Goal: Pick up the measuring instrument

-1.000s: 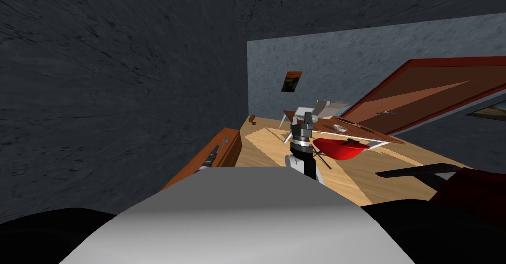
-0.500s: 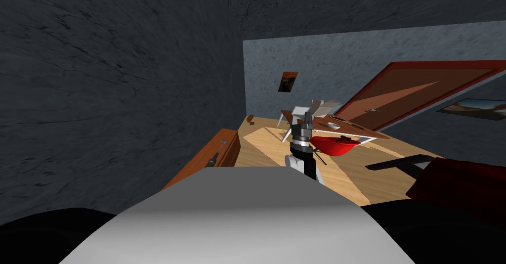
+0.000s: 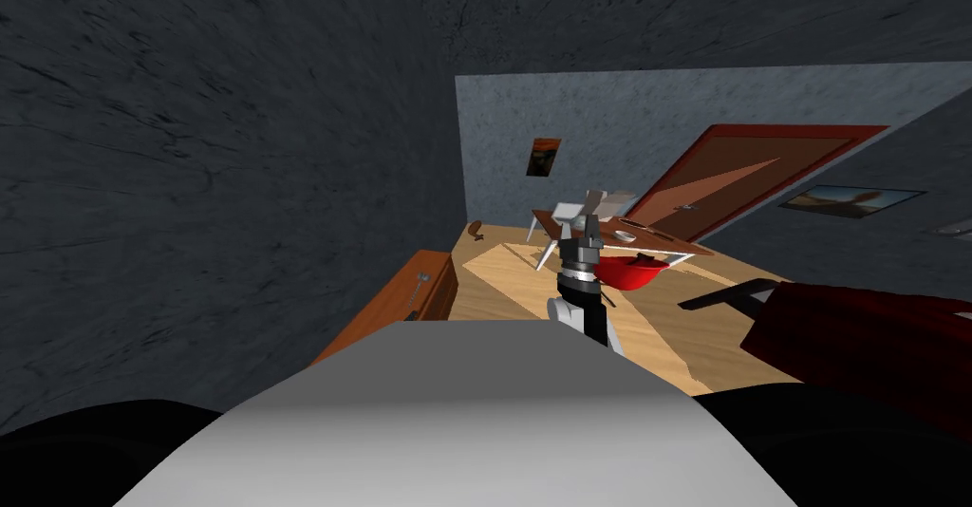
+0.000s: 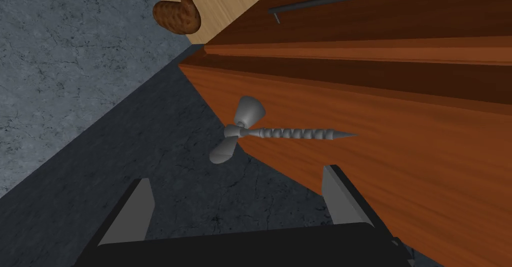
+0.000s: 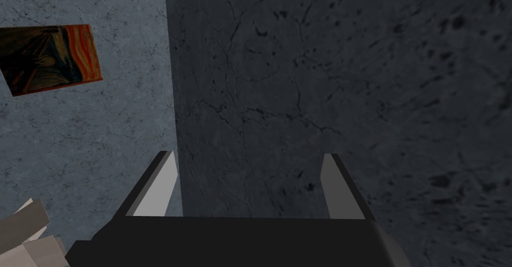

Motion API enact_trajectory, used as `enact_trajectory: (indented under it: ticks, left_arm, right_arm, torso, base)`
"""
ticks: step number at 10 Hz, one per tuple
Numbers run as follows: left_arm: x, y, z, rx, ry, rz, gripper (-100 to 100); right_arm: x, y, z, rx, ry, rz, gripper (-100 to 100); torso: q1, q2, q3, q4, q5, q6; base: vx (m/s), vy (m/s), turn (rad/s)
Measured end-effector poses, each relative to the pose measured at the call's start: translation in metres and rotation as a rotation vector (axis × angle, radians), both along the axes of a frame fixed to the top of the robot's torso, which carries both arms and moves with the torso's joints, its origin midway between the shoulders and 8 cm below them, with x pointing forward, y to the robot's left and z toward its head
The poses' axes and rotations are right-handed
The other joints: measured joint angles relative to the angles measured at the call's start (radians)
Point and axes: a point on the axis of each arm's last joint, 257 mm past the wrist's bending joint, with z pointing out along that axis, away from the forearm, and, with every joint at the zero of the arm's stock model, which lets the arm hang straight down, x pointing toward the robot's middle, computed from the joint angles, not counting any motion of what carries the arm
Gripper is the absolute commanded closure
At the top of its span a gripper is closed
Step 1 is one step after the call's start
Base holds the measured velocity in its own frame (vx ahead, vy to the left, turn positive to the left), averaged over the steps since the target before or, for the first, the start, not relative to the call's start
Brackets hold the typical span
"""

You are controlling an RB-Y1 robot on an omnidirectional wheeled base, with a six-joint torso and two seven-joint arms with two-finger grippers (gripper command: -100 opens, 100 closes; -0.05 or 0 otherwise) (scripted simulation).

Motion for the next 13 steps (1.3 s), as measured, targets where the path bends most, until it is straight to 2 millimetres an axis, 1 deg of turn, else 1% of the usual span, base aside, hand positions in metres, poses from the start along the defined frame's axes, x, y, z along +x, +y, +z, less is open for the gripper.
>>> enact_trajectory:
  ticks: [1, 2, 3, 4, 6, 7, 8, 9, 13]
  left_arm:
    - [-0.012, 0.006, -0.013, 0.010, 0.035, 0.001, -100]
    - [-0.031, 0.015, -0.024, 0.026, 0.085, -0.007, -100]
    - [-0.049, 0.021, -0.040, 0.046, 0.139, -0.019, -100]
    - [-0.067, 0.022, -0.052, 0.056, 0.177, -0.021, -100]
    - [-0.109, 0.041, -0.074, 0.100, 0.287, -0.049, -100]
    - [-0.133, 0.053, -0.081, 0.125, 0.345, -0.069, -100]
    - [-0.147, 0.056, -0.086, 0.136, 0.376, -0.075, -100]
    - [-0.165, 0.058, -0.093, 0.153, 0.414, -0.090, -100]
    - [-0.203, 0.079, -0.103, 0.205, 0.513, -0.143, -100]
  right_arm:
    - [0.000, 0.000, 0.000, 0.000, 0.000, 0.000, 0]
    - [0.000, 0.000, 0.000, 0.000, 0.000, 0.000, 0]
    - [0.000, 0.000, 0.000, 0.000, 0.000, 0.000, 0]
    - [0.000, 0.000, 0.000, 0.000, 0.000, 0.000, 0]
    - [0.000, 0.000, 0.000, 0.000, 0.000, 0.000, 0]
    - [0.000, 0.000, 0.000, 0.000, 0.000, 0.000, 0]
    - [0.000, 0.000, 0.000, 0.000, 0.000, 0.000, 0]
    - [0.000, 0.000, 0.000, 0.000, 0.000, 0.000, 0]
    - [0.000, 0.000, 0.000, 0.000, 0.000, 0.000, 0]
  torso:
    - [0.000, 0.000, 0.000, 0.000, 0.000, -0.001]
    - [0.000, 0.000, 0.000, 0.000, 0.000, 0.000]
    - [0.000, -0.001, -0.001, 0.000, 0.000, 0.000]
    - [0.000, -0.001, 0.000, 0.000, 0.000, -0.001]
    - [0.000, -0.001, -0.001, 0.000, 0.000, 0.000]
    - [0.000, -0.002, -0.001, 0.000, 0.000, 0.000]
    - [0.000, -0.002, -0.001, 0.000, 0.000, -0.001]
    - [0.000, -0.001, -0.001, 0.000, 0.000, 0.000]
    - [0.001, -0.001, -0.001, 0.000, 0.000, 0.000]
  base:
    - [0.035, -0.013, -0.180]
    - [0.049, -0.025, -0.284]
    - [0.035, -0.015, -0.120]
    - [0.034, -0.019, -0.177]
    - [0.056, -0.021, -0.311]
    - [0.048, -0.003, -0.121]
    - [0.044, -0.008, -0.234]
    - [0.032, 0.000, -0.103]
    - [0.039, 0.004, -0.155]
